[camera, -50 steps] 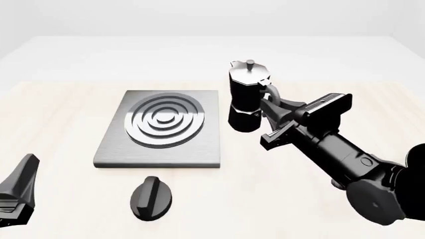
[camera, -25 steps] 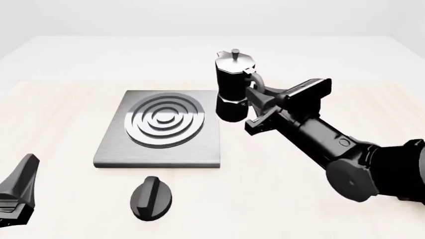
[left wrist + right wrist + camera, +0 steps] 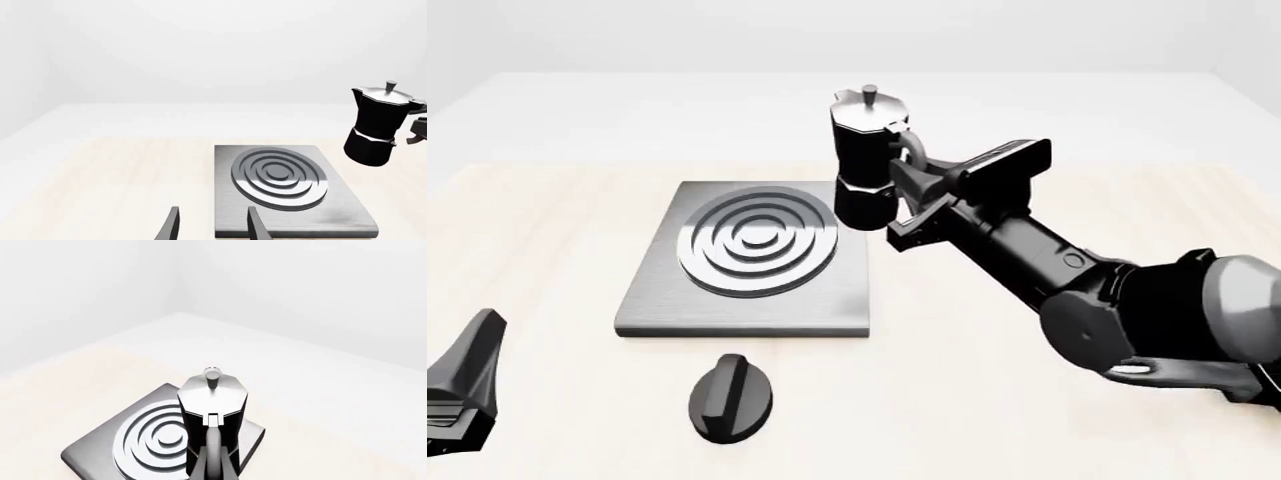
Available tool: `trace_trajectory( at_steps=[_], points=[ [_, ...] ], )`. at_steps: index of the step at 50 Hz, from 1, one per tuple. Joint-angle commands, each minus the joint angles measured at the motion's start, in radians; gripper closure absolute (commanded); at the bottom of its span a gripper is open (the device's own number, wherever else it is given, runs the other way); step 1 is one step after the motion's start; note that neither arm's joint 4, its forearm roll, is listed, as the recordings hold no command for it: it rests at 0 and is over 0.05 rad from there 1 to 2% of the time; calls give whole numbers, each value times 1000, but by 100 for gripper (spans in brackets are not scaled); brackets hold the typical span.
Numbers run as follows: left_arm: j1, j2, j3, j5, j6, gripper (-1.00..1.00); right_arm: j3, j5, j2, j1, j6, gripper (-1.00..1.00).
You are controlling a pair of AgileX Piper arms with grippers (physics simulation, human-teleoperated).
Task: Put the moka pot on the stove.
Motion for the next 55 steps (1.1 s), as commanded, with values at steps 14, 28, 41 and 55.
trace_trajectory(
  at_steps=[14, 28, 41, 55],
  points=[
    [0, 0, 0, 0, 0, -100, -113, -11, 91, 18, 12, 100],
    [0, 0, 0, 0, 0, -100, -176, -21, 159, 24, 24, 100],
    [0, 0, 0, 0, 0, -100, -228, -19, 171, 53, 40, 100],
    [0, 0, 0, 0, 0, -100, -277, -21, 219, 59, 49, 100]
  ],
)
